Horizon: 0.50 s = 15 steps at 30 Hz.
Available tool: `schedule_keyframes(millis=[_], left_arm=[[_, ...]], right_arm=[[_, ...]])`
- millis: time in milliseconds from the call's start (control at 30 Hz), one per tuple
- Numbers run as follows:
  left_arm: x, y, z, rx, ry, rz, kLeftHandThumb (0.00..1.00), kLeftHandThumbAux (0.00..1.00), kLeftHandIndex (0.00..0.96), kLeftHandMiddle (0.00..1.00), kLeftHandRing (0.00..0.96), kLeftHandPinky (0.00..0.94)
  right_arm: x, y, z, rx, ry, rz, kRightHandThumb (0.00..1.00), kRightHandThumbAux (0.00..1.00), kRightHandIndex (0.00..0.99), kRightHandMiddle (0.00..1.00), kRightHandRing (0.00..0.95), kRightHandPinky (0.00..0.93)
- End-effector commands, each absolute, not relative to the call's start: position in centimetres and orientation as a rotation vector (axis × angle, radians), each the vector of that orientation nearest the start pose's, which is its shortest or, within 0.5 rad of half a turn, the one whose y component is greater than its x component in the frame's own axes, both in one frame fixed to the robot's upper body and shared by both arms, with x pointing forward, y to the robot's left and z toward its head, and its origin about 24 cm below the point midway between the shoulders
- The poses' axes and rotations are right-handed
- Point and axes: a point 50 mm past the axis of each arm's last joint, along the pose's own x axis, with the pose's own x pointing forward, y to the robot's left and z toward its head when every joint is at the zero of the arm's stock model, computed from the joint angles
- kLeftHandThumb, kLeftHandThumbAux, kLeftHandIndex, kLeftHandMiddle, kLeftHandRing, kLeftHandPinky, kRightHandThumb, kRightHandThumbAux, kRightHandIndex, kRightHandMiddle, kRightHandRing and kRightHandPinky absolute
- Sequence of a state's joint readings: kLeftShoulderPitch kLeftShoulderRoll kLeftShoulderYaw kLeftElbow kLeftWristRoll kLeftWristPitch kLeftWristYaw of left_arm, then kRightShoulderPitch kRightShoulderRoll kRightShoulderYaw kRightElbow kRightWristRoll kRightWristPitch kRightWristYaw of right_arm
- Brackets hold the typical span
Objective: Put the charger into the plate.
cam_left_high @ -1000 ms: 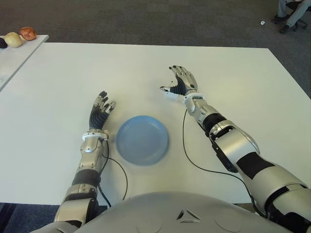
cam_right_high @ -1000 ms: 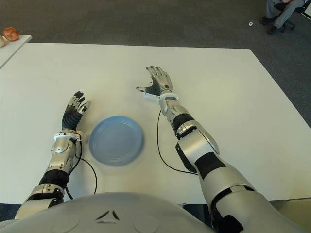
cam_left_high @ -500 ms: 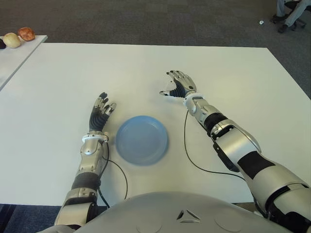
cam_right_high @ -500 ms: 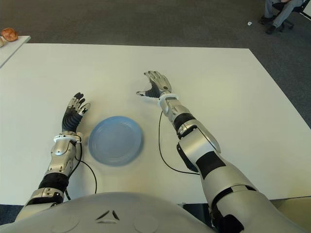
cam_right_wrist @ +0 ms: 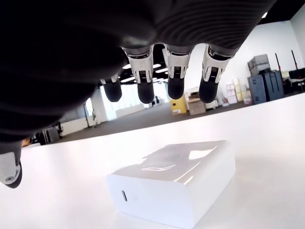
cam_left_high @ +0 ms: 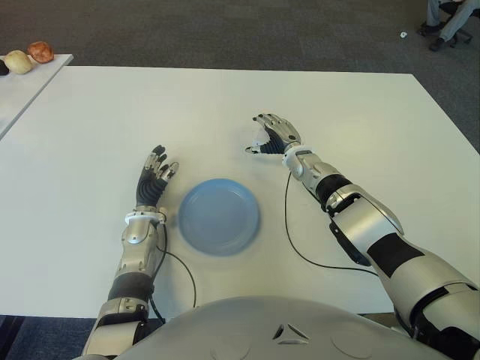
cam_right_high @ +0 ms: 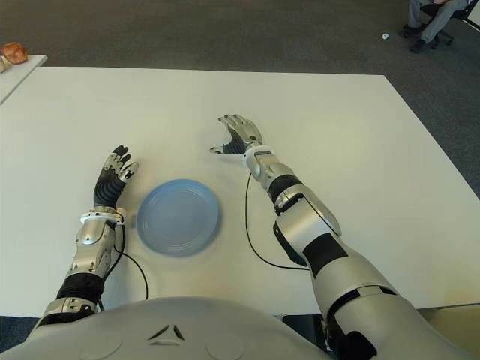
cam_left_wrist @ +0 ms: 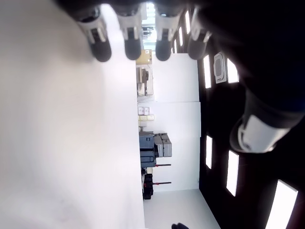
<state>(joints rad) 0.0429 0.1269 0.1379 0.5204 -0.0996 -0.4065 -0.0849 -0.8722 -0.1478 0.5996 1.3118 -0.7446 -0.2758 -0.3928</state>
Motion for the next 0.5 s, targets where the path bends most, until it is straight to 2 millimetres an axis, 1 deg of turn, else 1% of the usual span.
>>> schedule_keyframes(millis=[33, 500], left_arm=[[18.3, 21.46, -7.26, 0.0, 0.362, 0.11, 0.0, 0.575, 0.001, 0.078, 0.056, 0.05], [17.76, 21.74, -6.82, 0.013, 0.357, 0.103, 0.0, 0.574, 0.0, 0.084, 0.065, 0.067]], right_arm=[[36.0, -9.85, 2.62, -1.355, -0.153, 0.402, 0.198, 0.441, 0.0, 0.0, 0.0, 0.0], [35.6, -9.99, 1.85, -1.349, -0.112, 0.429, 0.197, 0.477, 0.0, 0.0, 0.0, 0.005]])
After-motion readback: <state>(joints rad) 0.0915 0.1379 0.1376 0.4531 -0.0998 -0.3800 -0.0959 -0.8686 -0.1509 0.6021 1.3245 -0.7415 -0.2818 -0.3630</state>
